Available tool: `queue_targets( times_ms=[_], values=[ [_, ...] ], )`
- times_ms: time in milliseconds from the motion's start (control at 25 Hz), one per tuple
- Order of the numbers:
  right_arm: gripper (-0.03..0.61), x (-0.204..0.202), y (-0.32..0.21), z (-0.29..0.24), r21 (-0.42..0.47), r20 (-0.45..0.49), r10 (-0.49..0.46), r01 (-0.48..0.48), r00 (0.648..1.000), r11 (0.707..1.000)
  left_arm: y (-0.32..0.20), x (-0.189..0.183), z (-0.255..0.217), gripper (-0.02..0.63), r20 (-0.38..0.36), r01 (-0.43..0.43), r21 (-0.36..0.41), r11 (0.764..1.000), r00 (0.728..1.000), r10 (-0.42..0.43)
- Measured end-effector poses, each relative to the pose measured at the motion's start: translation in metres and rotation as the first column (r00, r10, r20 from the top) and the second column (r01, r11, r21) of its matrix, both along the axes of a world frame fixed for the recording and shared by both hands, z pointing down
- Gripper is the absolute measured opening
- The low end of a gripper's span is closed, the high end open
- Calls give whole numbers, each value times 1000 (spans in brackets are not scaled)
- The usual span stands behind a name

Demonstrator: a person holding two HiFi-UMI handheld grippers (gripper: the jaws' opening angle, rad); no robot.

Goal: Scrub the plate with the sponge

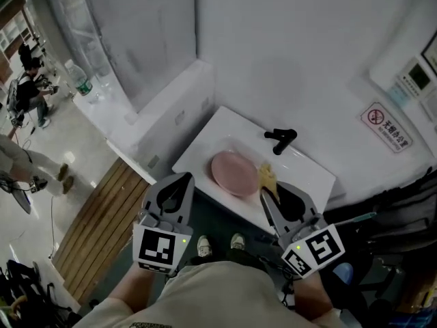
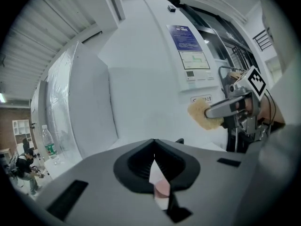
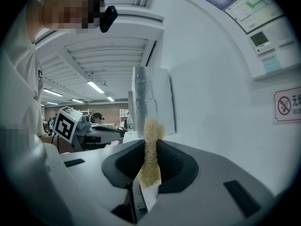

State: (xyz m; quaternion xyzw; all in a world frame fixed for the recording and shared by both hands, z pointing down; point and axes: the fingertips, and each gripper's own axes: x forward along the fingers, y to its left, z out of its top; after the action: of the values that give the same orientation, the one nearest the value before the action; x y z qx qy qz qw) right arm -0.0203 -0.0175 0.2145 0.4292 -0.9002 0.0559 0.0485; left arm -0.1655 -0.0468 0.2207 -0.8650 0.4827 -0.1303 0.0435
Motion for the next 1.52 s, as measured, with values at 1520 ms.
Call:
queue_targets(
  times_ms=[1520],
  values=[
    [78, 33, -160, 181, -355, 0, -113, 106, 994, 929, -125, 65, 286, 178, 106, 130, -740, 660, 991, -76]
  ],
)
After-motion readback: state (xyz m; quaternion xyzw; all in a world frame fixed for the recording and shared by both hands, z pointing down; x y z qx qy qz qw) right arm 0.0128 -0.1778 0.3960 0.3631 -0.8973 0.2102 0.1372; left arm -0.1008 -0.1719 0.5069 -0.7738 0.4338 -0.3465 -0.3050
